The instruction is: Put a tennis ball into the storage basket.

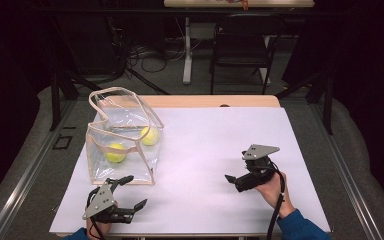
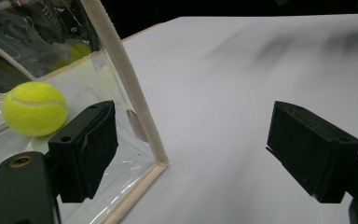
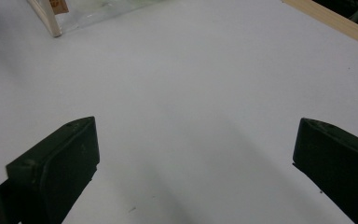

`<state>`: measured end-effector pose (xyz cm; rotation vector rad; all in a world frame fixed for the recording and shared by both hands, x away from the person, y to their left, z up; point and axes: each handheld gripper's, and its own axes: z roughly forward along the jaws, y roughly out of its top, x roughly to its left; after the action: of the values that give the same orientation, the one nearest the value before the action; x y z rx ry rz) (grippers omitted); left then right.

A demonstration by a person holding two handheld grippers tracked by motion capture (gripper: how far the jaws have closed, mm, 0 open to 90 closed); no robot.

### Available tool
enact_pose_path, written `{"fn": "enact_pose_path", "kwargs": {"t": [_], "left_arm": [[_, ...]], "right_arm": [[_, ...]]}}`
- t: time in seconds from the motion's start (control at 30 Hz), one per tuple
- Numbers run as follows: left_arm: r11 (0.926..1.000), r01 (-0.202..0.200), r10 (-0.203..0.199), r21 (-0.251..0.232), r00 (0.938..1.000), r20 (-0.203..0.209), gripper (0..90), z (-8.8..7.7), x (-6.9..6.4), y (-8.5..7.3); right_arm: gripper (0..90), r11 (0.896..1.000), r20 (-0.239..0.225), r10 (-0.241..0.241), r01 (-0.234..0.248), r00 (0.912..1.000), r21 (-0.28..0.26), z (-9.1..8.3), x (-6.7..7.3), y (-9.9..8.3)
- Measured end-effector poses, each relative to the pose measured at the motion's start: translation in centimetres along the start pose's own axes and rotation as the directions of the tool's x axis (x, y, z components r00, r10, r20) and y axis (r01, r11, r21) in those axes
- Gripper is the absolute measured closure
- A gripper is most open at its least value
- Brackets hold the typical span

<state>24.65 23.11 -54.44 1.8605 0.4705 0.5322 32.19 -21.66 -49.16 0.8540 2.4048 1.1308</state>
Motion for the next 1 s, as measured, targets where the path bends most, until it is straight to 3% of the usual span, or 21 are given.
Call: {"fn": "enact_pose_path", "kwargs": {"t": [1.0], "left_arm": [[0.9999, -0.006, 0.006, 0.010, 1.0000, -0.003, 16.1, 0.2, -0.1, 0.0]], "right_arm": [[0.0, 0.997, 0.045, 0.070, -0.072, 0.9965, 0.028, -1.9, -0.2, -5.2]]}}
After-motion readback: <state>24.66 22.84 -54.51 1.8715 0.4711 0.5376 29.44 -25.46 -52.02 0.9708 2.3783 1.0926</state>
